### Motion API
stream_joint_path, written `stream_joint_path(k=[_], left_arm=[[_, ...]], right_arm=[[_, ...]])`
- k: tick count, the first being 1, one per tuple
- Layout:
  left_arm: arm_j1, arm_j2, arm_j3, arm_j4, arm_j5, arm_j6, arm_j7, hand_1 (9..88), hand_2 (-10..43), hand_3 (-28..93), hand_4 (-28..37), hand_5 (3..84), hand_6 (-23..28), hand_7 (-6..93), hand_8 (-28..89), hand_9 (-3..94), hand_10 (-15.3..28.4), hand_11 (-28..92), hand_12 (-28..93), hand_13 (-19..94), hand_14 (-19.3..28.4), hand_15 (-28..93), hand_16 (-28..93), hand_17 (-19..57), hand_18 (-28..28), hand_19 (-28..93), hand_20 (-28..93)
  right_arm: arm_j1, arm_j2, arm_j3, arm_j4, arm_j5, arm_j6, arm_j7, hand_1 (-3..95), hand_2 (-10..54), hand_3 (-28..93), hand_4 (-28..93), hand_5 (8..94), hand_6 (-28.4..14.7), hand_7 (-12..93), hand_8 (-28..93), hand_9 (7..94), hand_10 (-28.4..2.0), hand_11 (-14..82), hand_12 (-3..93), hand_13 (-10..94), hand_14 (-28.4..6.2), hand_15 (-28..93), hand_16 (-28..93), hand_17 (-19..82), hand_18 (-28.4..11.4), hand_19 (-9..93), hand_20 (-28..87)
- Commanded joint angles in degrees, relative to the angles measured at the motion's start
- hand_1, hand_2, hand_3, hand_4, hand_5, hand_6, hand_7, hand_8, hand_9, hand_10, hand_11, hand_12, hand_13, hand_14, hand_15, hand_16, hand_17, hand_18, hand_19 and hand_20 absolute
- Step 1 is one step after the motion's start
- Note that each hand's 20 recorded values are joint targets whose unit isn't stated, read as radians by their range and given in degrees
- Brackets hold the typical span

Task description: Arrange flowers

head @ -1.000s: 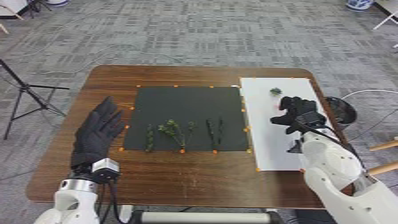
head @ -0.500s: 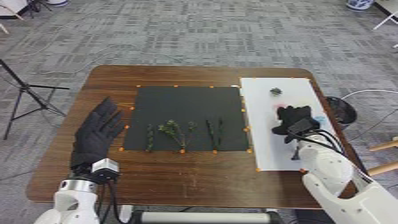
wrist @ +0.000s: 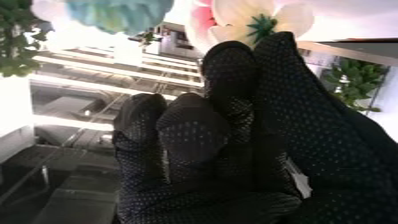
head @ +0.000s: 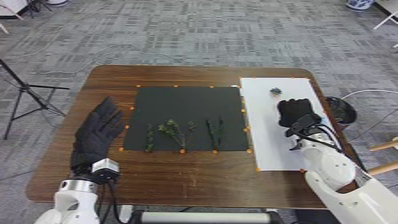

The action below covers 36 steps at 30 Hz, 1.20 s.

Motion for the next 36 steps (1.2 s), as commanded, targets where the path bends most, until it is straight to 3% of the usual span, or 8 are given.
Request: stream_joint_path(k=[1,6,11,20,24,27,32,36], left_arm=[[0.53,1.23,-0.8,-0.96,-0.24,0.72,0.94,24.2,-0.2,66,-28.3,25.4,2.0,19.7,-11,21.4,10.5,12,17,17,12.5,13,7,-14.3,19.4,42,8],[-0.9,3.85,-1.58,-1.12,-0.26,0.76,0.91,24.3,-0.2,66,-28.3,25.4,2.0,19.7,-11,21.4,10.5,12,17,17,12.5,13,7,-14.3,19.4,42,8],[-3.17,7.15,-2.07,-1.05,-0.49,-0.17,0.96,24.2,-0.2,67,-28.3,25.4,2.0,19.6,-11,21.4,10.5,12,17,17,12.6,13,7,-14.3,19.4,42,8],[-11.11,11.88,-0.13,0.41,-0.52,-1.37,1.51,24.1,-0.3,66,-28.3,25.5,1.9,19.6,-11,21.5,10.6,12,17,17,12.5,13,7,-14.3,19.4,42,8],[-13.35,12.87,0.24,0.55,-0.29,-2.27,1.38,24.0,-0.2,66,-28.3,25.5,1.9,19.5,-11,21.5,10.6,12,17,17,12.5,13,7,-14.3,19.4,42,8],[-14.67,13.32,0.81,0.75,-0.39,-2.17,1.45,23.9,-0.2,66,-28.3,25.6,1.9,19.6,-11,21.6,10.6,12,17,17,12.6,13,7,-14.3,19.5,42,8],[-16.23,14.12,1.24,1.16,-0.66,-2.75,0.94,24.0,-0.4,66,-28.3,25.7,1.9,19.5,-11,21.6,10.7,12,17,17,12.8,13,7,-14.3,19.6,42,8],[-17.75,14.52,1.91,1.36,-0.39,-2.72,1.28,24.0,-0.5,66,-28.3,25.7,1.9,19.4,-11,21.6,10.6,12,17,17,12.8,13,7,-14.3,19.6,42,8]], right_arm=[[4.36,-1.13,-4.19,-5.02,3.81,0.84,-2.69,52.5,-9.5,82,-27,71.1,-0.5,49,12,81.4,-6.0,33.7,57.0,76,-5.1,74,37,39,-19.7,87,46],[13.35,-5.27,-12.3,-5.97,6.32,0.69,-3.95,52.4,-9.5,82,-26,71.1,-0.5,48,12,81.6,-6.2,33.2,57.7,76,-5.1,73,37,39,-19.7,88,46],[20.44,-12.59,-19.96,-5.4,8.29,-1.1,-5.02,51.0,-9.5,82,-24,71.0,-0.3,48,12,81.8,-5.7,32.9,57.6,76,-5.0,73,38,39,-19.6,87,46],[25.86,-22.92,-30.8,-1.12,7.08,-9.25,-8.78,49.4,-9.5,83,-21,71.0,-0.4,48,13,81.8,-5.6,32.4,57.7,75,-5.1,73,38,38,-19.3,87,46],[26.68,-25.73,-33.56,-0.01,7.21,-13.93,-11.99,50.0,-9.5,82,-22,70.9,-0.3,48,12,82.1,-5.4,31.4,57.0,75,-5.1,73,38,38,-19.0,87,46],[27.18,-27.56,-34.53,1.06,6.76,-16.96,-14.09,51.3,-9.5,81,-24,70.8,0.1,48,11,82.4,-5.2,29.6,56.1,75,-4.9,73,39,38,-18.9,87,46],[26.65,-30.79,-33.55,3.34,6.49,-18.79,-17.71,52.7,-9.5,80,-27,70.9,0.7,48,9,83.2,-4.8,27.3,54.9,74,-4.7,72,39,37,-18.6,86,46],[26.84,-31.83,-33.09,4.64,4.55,-18.76,-19.65,53.3,-9.5,80,-28,70.5,1.5,48,7,84.1,-4.2,24.9,54.1,74,-4.4,72,39,37,-18.2,86,46]])
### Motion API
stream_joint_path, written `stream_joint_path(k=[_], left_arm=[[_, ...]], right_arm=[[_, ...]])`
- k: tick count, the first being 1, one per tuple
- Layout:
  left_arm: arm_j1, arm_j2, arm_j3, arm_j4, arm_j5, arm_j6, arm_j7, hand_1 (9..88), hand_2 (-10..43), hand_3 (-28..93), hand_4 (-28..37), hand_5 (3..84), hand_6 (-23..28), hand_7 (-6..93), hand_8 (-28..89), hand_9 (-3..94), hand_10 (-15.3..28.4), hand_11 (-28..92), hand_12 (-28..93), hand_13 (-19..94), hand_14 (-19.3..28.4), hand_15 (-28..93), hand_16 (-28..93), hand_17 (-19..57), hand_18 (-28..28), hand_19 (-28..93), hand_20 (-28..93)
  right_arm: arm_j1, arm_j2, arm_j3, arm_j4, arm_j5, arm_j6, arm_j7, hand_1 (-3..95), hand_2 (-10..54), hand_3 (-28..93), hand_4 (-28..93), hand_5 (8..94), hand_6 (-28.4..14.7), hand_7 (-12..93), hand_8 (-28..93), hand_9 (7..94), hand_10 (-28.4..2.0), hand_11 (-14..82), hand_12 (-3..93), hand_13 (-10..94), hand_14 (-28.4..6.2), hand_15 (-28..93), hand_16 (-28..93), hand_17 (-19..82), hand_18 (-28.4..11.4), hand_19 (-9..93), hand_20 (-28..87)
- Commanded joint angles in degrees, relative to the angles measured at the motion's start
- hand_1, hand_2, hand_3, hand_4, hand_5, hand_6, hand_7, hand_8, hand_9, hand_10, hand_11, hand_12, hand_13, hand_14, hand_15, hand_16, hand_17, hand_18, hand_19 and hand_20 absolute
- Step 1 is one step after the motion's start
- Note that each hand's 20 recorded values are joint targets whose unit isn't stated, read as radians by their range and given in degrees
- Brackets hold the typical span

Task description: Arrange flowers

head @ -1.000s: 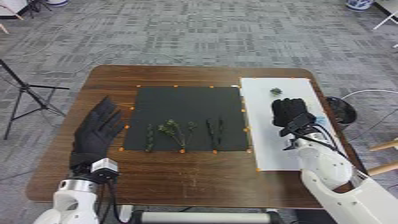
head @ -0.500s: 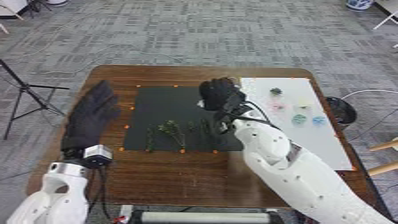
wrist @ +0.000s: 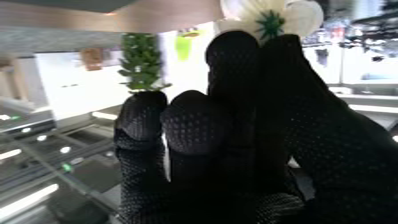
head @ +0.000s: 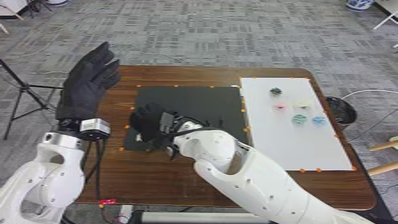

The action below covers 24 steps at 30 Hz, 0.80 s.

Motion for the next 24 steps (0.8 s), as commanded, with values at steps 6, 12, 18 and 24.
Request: stream_joint_path(k=[6,12,18,24], left_arm=[[-4.02,0.75,1.89,0.56,0.01,-0.6,1.0,23.9,-0.4,66,-28.3,25.7,1.9,19.2,-10,21.7,10.6,11,17,17,12.8,13,7,-14.4,19.7,42,8],[-5.07,0.29,2.78,0.77,0.17,-1.05,0.19,24.0,-0.4,66,-28.3,25.8,2.0,19.0,-10,21.8,10.6,12,17,17,12.9,13,7,-14.3,19.7,42,8],[-4.24,0.14,2.45,0.2,0.01,-0.97,0.75,24.0,-0.4,66,-28.3,25.9,2.0,18.9,-10,21.8,10.6,12,17,17,12.9,13,7,-14.3,19.7,42,8],[-3.5,0.1,1.51,-0.42,0.56,-1.44,0.97,24.0,-0.4,66,-28.3,25.9,2.0,18.9,-10,21.8,10.7,12,17,17,12.9,13,7,-14.3,19.7,42,8]], right_arm=[[0.31,-5.11,1.48,4.59,-4.75,1.14,-5.66,53.5,-9.5,79,-28,70.1,2.3,49,6,84.6,-3.6,23.2,54.0,73,-4.3,73,40,37,-18.0,86,46],[-1.28,-7.94,2.95,7.6,-9.41,1.22,-7.78,53.7,-9.5,78,-28,69.7,2.6,49,6,84.7,-3.1,22.2,53.8,73,-4.3,74,40,37,-17.7,87,47],[-1.12,-9.98,2.61,9.89,-9.85,4.85,-7.07,53.8,-9.5,77,-28,69.6,2.6,49,6,84.7,-2.8,21.7,54.0,72,-4.2,74,40,37,-17.5,87,47],[-1.16,-9.63,2.07,8.97,-10.47,5.92,-6.23,51.5,-9.5,77,-28,66.0,2.4,46,4,82.2,-3.1,17.0,49.3,69,-4.6,75,40,34,-17.0,85,47]])
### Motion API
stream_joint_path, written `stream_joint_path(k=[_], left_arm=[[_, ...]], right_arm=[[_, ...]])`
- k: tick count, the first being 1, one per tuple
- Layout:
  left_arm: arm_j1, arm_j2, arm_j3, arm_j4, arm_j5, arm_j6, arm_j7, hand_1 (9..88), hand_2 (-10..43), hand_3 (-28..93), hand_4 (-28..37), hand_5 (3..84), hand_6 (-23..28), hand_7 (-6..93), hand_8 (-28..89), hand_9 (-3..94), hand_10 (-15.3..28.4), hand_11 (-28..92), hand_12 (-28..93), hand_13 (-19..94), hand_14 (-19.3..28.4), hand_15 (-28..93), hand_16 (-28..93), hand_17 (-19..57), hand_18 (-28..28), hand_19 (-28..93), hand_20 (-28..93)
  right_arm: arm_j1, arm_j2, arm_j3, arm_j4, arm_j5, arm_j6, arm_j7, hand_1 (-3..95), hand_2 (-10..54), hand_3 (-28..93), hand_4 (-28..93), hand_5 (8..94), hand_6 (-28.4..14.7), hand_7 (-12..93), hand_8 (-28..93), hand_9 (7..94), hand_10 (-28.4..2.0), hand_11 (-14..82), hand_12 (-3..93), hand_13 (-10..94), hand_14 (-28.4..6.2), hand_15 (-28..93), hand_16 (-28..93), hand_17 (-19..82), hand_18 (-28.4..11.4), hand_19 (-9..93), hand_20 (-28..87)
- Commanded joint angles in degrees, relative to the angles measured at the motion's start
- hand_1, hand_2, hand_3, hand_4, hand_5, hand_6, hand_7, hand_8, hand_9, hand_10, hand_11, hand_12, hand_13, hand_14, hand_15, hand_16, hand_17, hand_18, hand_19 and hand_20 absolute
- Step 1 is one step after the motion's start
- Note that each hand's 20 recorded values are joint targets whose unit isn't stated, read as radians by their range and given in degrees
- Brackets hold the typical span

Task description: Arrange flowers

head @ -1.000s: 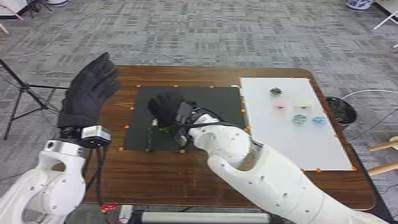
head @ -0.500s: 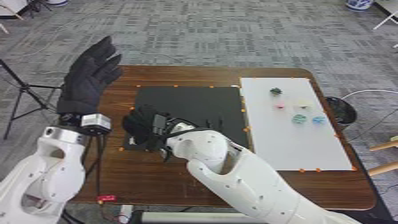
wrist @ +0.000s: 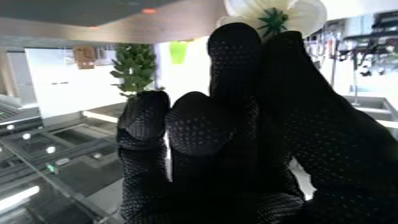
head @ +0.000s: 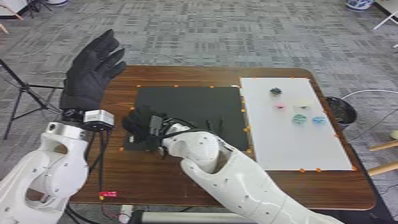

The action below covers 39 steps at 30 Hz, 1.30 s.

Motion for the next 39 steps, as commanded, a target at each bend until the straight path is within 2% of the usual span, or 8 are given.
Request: stream_joint_path(k=[1,6,19,27,31,33,35,39], left_arm=[[1.17,-0.64,-1.11,-1.15,0.62,-0.96,0.43,24.1,-0.4,66,-28.3,25.9,2.0,18.9,-10,21.8,10.7,12,17,17,12.9,13,7,-14.3,19.7,42,8],[0.5,-0.73,-0.43,-1.06,0.65,-0.78,0.96,24.0,-0.4,66,-28.3,25.9,2.0,18.8,-10,21.9,10.7,12,17,17,12.9,13,7,-14.3,19.7,42,8],[0.47,-1.79,-0.07,-0.33,0.78,-1.72,2.09,24.0,-0.3,66,-28.3,26.0,2.0,18.7,-10,22.0,10.7,11,17,17,12.9,13,7,-14.3,19.7,42,8],[5.49,-7.04,0.84,-0.76,-0.52,-0.5,1.27,24.0,-0.4,66,-28.3,26.1,2.0,18.9,-10,22.1,10.8,12,17,17,12.9,13,7,-14.2,19.7,42,8],[8.15,-11.37,1.72,-0.65,2.72,-1.43,-0.95,24.1,-0.3,66,-28.3,26.3,2.2,18.9,-10,22.2,10.7,12,17,17,12.8,13,7,-14.2,19.8,42,8],[10.2,-13.04,1.79,-1.38,1.57,0.19,-0.31,24.1,-0.4,67,-28.3,26.1,2.0,18.9,-10,22.1,10.7,12,17,17,12.7,13,7,-14.2,19.8,42,8],[11.37,-13.74,1.92,-1.87,-0.03,0.42,-0.15,24.2,-0.4,67,-28.3,26.2,2.1,19.0,-10,22.1,10.7,12,17,17,12.8,13,7,-14.2,19.8,42,8],[11.5,-14.46,1.89,-1.62,1.11,-0.24,0.09,24.4,-0.3,67,-28.3,26.5,2.2,19.0,-10,22.2,10.9,12,17,17,12.8,13,7,-14.2,19.8,42,8]], right_arm=[[0.36,-1.14,-0.98,-1.97,-1.15,1.99,-0.86,49.5,-9.5,77,-28,62.7,1.6,42,2,79.2,-3.6,13.3,44.2,66,-4.6,74,40,32,-16.9,83,46],[0.4,-0.56,-1.12,-2.55,-1.43,-0.62,0.22,39.7,-9.5,84,-28,54.8,1.4,34,-14,63.5,-8.0,22.5,22.9,59,-4.8,71,36,28,-17.1,80,48],[4.46,4.64,-1.34,-5.38,-0.37,-3.15,7.22,35.3,-9.5,85,-28,47.9,0.0,34,-16,53.6,-10.0,22.9,22.0,54,-6.3,72,31,24,-18.0,79,49],[6.05,18.92,8.32,-9.83,9.59,-6.84,14.68,31.3,-9.5,86,-28,39.1,-3.2,33,-15,43.1,-11.6,24.2,22.7,46,-8.7,74,25,21,-18.7,79,49],[2.8,28.75,14.69,-13.87,12.05,-7.55,19.19,30.5,-9.5,87,-28,36.7,-3.5,31,-15,39.8,-12.0,23.5,23.0,42,-9.3,73,24,19,-19.5,77,49],[0.05,32.95,18.34,-16.13,11.96,-7.3,20.29,29.6,-9.5,85,-28,36.6,-3.9,31,-14,39.6,-12.4,23.5,23.1,42,-9.5,73,23,19,-19.6,77,49],[-4.1,36.67,23.59,-19.35,12.58,-8.19,21.79,29.4,-9.5,83,-28,36.8,-4.1,31,-14,40.2,-12.7,23.8,23.2,42,-9.5,73,23,19,-19.6,77,49],[-12.7,42.51,34.56,-24.2,13.2,-8.73,23.1,35.5,-9.5,70,-28,38.2,-4.1,30,-14,42.4,-13.0,26.0,24.1,40,-9.9,73,23,17,-20.1,76,50]])
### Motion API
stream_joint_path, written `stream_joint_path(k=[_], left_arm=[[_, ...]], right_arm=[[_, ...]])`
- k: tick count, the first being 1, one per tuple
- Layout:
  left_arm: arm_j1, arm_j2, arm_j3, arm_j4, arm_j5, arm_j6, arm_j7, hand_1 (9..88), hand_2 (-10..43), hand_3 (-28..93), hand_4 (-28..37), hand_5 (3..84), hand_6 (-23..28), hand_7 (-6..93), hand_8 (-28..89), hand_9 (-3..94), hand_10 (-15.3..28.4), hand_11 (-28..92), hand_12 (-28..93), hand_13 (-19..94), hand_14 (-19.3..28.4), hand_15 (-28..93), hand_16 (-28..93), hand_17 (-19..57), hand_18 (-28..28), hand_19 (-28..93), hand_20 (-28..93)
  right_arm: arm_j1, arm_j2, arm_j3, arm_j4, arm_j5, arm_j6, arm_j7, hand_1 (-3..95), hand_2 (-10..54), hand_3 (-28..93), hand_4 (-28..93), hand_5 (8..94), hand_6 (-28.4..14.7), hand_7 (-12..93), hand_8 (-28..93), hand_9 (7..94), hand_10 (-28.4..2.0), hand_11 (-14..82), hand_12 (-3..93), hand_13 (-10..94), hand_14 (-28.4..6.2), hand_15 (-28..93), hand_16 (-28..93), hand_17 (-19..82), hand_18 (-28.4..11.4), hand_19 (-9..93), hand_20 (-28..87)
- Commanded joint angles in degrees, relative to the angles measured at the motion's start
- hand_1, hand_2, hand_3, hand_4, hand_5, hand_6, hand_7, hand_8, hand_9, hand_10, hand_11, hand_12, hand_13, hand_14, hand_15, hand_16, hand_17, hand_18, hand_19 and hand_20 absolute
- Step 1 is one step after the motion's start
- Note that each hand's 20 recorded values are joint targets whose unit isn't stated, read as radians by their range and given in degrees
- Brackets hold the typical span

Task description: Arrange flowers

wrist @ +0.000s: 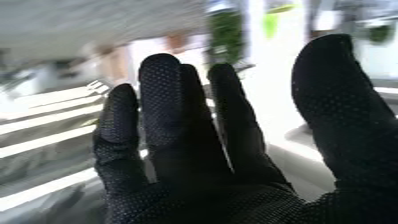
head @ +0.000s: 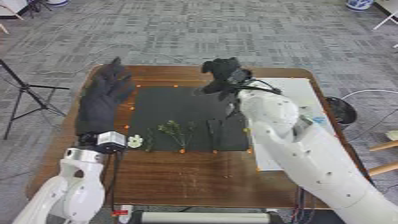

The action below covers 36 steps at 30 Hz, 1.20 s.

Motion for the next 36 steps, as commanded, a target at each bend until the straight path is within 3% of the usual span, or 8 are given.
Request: stream_joint_path(k=[1,3,9,13,18,22,36], left_arm=[[3.68,-3.15,1.0,-0.74,-0.39,0.63,-0.08,24.4,-0.3,66,-28.3,26.5,2.2,19.0,-10,22.2,10.8,12,17,17,12.8,13,7,-14.2,19.8,42,8],[4.79,-3.3,0.14,-1.09,-0.56,0.8,0.01,24.3,-0.3,67,-28.3,26.5,2.2,19.1,-10,22.3,10.8,12,17,17,12.8,13,7,-14.2,19.8,42,8],[4.38,-3.95,0.06,-0.9,-0.26,0.28,0.03,24.3,-0.2,66,-28.3,26.5,2.2,19.1,-10,22.1,10.8,12,17,17,12.8,13,7,-14.1,19.7,42,8],[4.64,-4.26,-0.17,-0.93,-0.48,0.5,-0.2,24.2,-0.2,66,-28.3,26.4,2.2,19.1,-10,22.1,10.8,12,17,17,12.8,13,7,-14.2,19.7,42,8],[4.93,-4.77,-0.07,-1.04,-0.24,0.26,-0.42,24.1,-0.3,66,-28.3,26.4,2.2,19.1,-10,22.1,10.8,12,17,17,12.9,13,7,-14.1,19.7,42,8],[5.6,-4.83,-0.46,-1.26,-0.33,1.0,-0.34,24.1,-0.3,66,-28.3,26.4,2.2,19.1,-10,22.1,10.8,12,17,17,12.9,13,7,-14.1,19.7,42,8],[5.79,-5.0,-0.71,-1.08,-0.41,0.97,0.13,24.2,-0.4,67,-28.3,26.4,2.2,19.1,-10,22.1,10.8,12,17,17,12.9,13,7,-14.1,19.8,42,8]], right_arm=[[-14.4,18.32,19.39,-6.02,-1.0,-0.36,3.01,37.0,-9.5,68,-28,38.6,-4.0,30,-13,42.7,-13.1,26.5,24.3,40,-9.9,73,23,17,-20.2,75,50],[-15.35,18.98,20.56,-5.22,-2.23,-0.92,2.01,37.7,-9.5,67,-28,39.5,-3.8,30,-13,43.8,-12.9,27.1,24.4,40,-9.8,73,23,17,-20.2,75,50],[-19.2,21.07,23.67,-3.88,-3.32,-3.6,-1.56,39.1,-9.5,66,-28,45.9,-3.2,30,-14,49.9,-11.5,28.2,24.0,40,-8.7,72,24,16,-20.4,71,48],[-20.65,21.35,26.01,-3.76,-4.3,-11.78,-6.55,36.7,-9.5,70,-28,46.2,-2.7,30,-14,50.6,-10.8,27.9,23.7,40,-8.2,71,24,15,-20.4,69,47],[-24.62,22.99,30.03,-5.36,-5.46,-17.25,-9.8,34.6,-9.5,75,-28,44.4,-3.0,30,-14,49.4,-10.6,25.5,23.3,40,-7.6,68,25,13,-20.5,67,46],[-26.21,23.64,30.65,-5.51,-5.82,-17.44,-10.47,35.0,-9.5,74,-28,42.8,-3.3,30,-14,48.1,-10.7,25.2,23.7,39,-7.6,67,25,13,-20.4,66,46],[-24.37,20.44,25.52,-1.47,-8.61,-11.28,-9.52,32.2,-9.5,76,-28,40.2,-4.5,31,-14,47.6,-10.9,27.3,24.2,39,-8.0,70,25,13,-20.1,67,46]])
